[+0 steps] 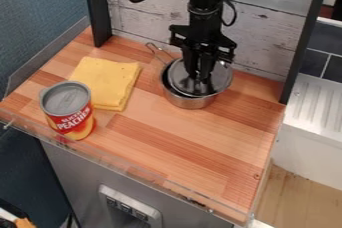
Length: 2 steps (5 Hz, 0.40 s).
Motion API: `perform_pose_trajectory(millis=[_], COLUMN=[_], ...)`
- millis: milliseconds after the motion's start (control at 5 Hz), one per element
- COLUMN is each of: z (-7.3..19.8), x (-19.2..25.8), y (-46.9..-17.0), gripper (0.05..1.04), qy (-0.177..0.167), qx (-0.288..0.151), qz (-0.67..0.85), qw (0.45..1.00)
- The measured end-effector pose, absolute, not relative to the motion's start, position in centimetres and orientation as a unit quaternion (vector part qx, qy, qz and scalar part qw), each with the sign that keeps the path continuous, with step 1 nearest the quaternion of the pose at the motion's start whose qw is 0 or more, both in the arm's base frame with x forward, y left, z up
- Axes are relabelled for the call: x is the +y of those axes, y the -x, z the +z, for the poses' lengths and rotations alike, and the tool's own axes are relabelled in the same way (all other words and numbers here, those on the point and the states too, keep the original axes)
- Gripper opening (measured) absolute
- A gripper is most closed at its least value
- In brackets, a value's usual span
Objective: Put the lid on the silver pot
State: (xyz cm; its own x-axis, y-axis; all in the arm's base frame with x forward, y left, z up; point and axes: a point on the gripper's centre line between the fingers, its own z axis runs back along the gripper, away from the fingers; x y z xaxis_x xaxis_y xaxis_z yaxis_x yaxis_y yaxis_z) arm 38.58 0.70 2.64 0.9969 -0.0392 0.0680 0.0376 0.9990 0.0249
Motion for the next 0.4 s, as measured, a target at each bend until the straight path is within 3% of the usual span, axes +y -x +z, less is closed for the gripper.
perform_pose_trajectory(millis=[200,400], z=[2.57,2.61], x=[1.22,1.37], y=[-37.94,-37.79], gripper=[0.282,0.341], qy=[-0.014,-0.013], qx=[-0.031,-0.03], qz=[-0.012,-0.012], qw=[0.999,0.999])
